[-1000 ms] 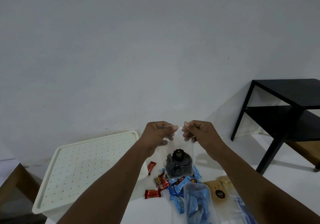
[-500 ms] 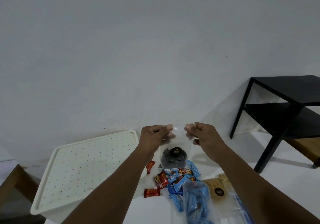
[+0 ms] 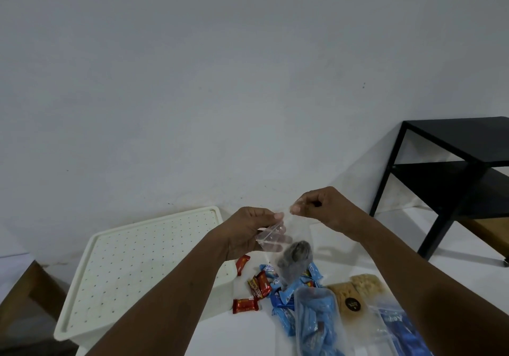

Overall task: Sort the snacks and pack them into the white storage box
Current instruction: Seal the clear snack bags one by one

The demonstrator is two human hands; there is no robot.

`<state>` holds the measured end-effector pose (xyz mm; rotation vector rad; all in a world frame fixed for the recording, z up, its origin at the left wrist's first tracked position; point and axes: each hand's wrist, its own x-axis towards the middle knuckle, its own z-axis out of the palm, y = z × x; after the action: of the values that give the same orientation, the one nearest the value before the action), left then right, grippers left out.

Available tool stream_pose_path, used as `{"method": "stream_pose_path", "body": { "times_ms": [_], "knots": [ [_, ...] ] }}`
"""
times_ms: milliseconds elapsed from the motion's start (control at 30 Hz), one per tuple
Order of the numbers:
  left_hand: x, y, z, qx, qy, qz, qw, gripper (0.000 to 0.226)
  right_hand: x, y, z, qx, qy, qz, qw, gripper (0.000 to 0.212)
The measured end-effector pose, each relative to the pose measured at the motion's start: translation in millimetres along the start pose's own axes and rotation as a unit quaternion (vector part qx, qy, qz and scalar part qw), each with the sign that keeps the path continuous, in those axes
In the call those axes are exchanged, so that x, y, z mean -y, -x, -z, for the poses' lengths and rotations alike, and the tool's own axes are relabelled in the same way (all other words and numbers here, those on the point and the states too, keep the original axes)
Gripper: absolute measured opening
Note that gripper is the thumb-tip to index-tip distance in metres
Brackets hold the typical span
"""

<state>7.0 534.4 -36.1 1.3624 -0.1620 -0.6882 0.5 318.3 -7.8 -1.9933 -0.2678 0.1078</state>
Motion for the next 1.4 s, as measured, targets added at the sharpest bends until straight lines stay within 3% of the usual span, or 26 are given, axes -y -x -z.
{"method": "stream_pose_path", "body": {
  "times_ms": [100,200,333,467,600,700,800,900,967,1100,1167,1233,1400],
  "knots": [
    [10,-7,-2,-0.048,0.002,-0.033,0.998,0.019,-5,3,-7,-0.048,-0.035,-0.022,0.998,0.015],
    [18,-13,-9,-0.091,-0.052,-0.088,0.991,0.026,-15,6,-15,-0.096,-0.112,-0.058,0.987,0.024],
    [23,-22,-20,-0.134,-0.107,-0.129,0.977,0.035,-27,5,-27,-0.130,-0.208,-0.058,0.968,0.020],
    [21,-30,-27,-0.119,-0.134,-0.121,0.976,0.031,-36,5,-22,-0.136,-0.258,-0.051,0.955,0.020],
    [22,-35,-34,-0.073,-0.174,-0.113,0.976,0.009,-46,1,-15,-0.233,-0.245,-0.081,0.938,0.023],
    [32,-43,-31,-0.094,-0.195,-0.118,0.969,0.011,-60,-5,-4,-0.310,-0.253,-0.117,0.909,0.023],
    [50,-53,-31,-0.097,-0.215,-0.125,0.964,0.016,-76,-14,7,-0.339,-0.285,-0.151,0.884,0.020],
    [69,-70,-41,-0.077,-0.312,-0.129,0.938,0.016,-87,-22,10,-0.298,-0.338,-0.184,0.873,0.016],
    [80,-90,-47,-0.105,-0.328,-0.140,0.928,0.026,-97,-27,13,-0.247,-0.357,-0.196,0.879,0.015],
    [97,-135,-37,-0.188,-0.198,-0.100,0.957,0.019,-149,-37,31,-0.188,-0.193,-0.189,0.944,0.014],
    [101,-158,-32,-0.189,-0.163,-0.083,0.965,0.018,-177,-44,42,-0.086,-0.171,-0.192,0.962,0.010],
    [102,-186,-27,-0.200,-0.161,-0.067,0.964,0.017,-203,-58,49,-0.002,-0.194,-0.214,0.957,0.013],
    [118,-268,0,-0.294,-0.236,-0.067,0.924,0.034,-260,-130,57,0.008,-0.134,-0.213,0.968,0.018]
  ]
}}
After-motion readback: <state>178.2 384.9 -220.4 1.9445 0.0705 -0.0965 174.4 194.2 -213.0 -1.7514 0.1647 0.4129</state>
